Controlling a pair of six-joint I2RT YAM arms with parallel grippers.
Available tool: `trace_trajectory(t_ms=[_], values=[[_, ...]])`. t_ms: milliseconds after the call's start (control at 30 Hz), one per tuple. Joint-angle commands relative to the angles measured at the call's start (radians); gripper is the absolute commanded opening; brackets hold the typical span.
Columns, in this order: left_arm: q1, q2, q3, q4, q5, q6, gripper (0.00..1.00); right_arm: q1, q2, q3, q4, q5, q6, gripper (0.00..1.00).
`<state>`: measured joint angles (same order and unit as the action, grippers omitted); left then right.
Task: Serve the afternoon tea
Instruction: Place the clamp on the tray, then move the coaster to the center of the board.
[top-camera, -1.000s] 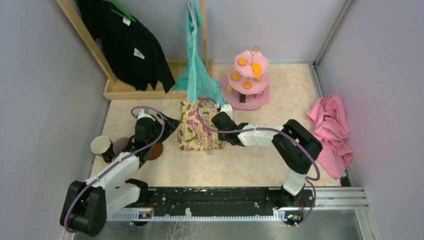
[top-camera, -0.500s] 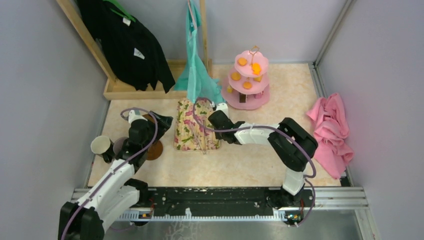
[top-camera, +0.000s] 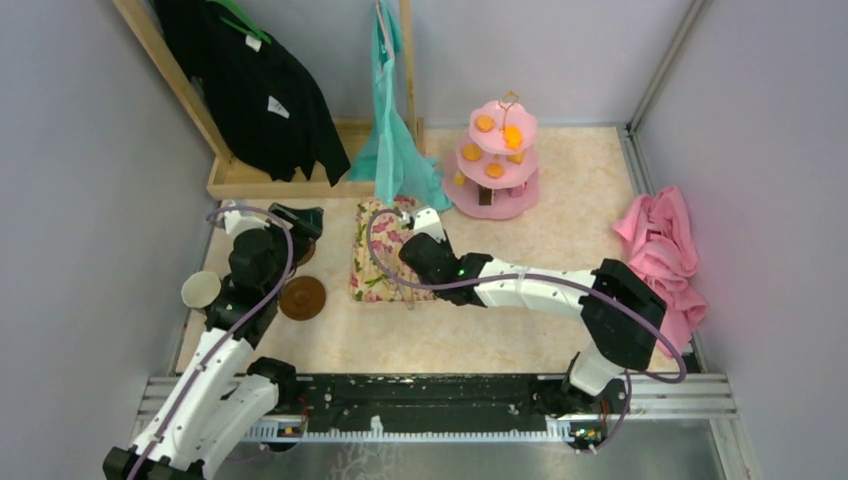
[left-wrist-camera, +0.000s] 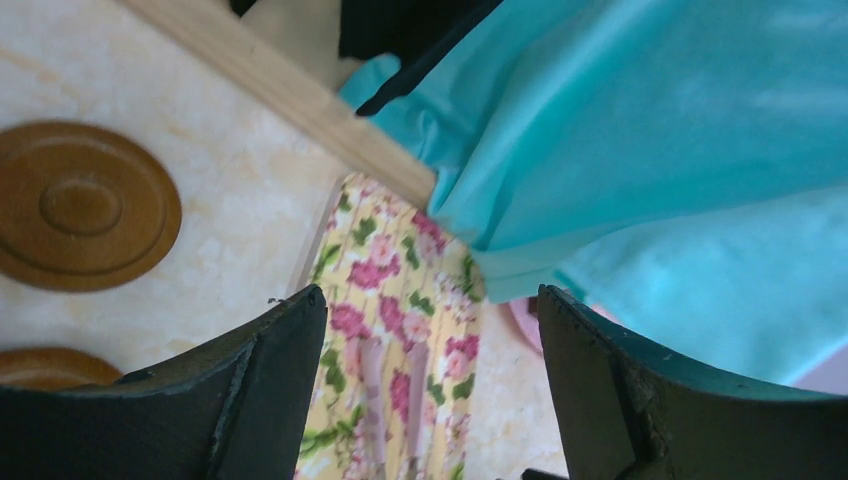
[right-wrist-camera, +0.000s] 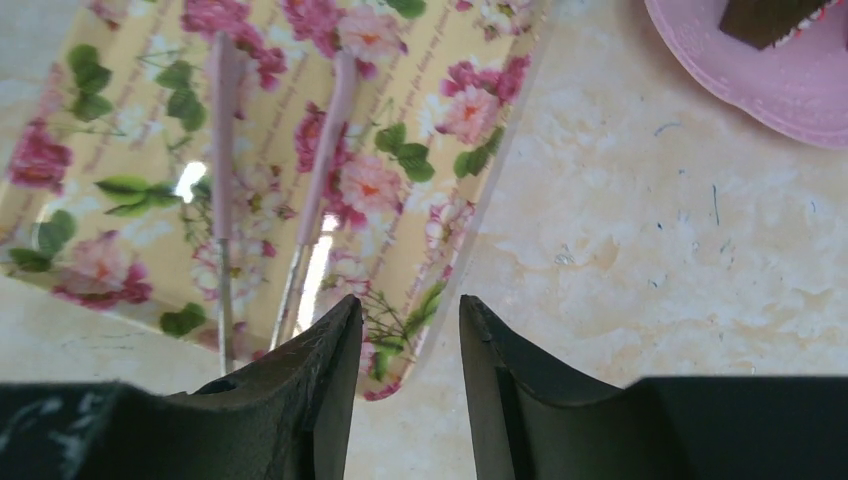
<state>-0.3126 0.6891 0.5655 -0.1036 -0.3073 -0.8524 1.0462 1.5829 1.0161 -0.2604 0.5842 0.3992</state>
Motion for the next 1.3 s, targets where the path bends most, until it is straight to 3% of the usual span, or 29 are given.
trace_trajectory(t_ms=[0, 167, 500, 1267], values=[[-0.004, -0.031, 0.108, -0.06, -0.053, 0.069, 0.83, 0.049, -0.011, 0.092, 0.019, -0.006, -0.077, 0.41], [-0.004, -0.031, 0.2, -0.093, -0.075, 0.107, 0.82, 0.105, 0.122, 0.241, 0.07, -0.117, -0.18, 0.36], [-0.003, -0.043, 0.328, -0.128, -0.128, 0.176, 0.82, 0.122, 0.439, 0.562, 0.104, -0.393, -0.223, 0.0], [-0.004, -0.059, 0.348, -0.115, -0.096, 0.196, 0.82, 0.168, 0.8, 0.971, 0.041, -0.668, -0.217, 0.0]])
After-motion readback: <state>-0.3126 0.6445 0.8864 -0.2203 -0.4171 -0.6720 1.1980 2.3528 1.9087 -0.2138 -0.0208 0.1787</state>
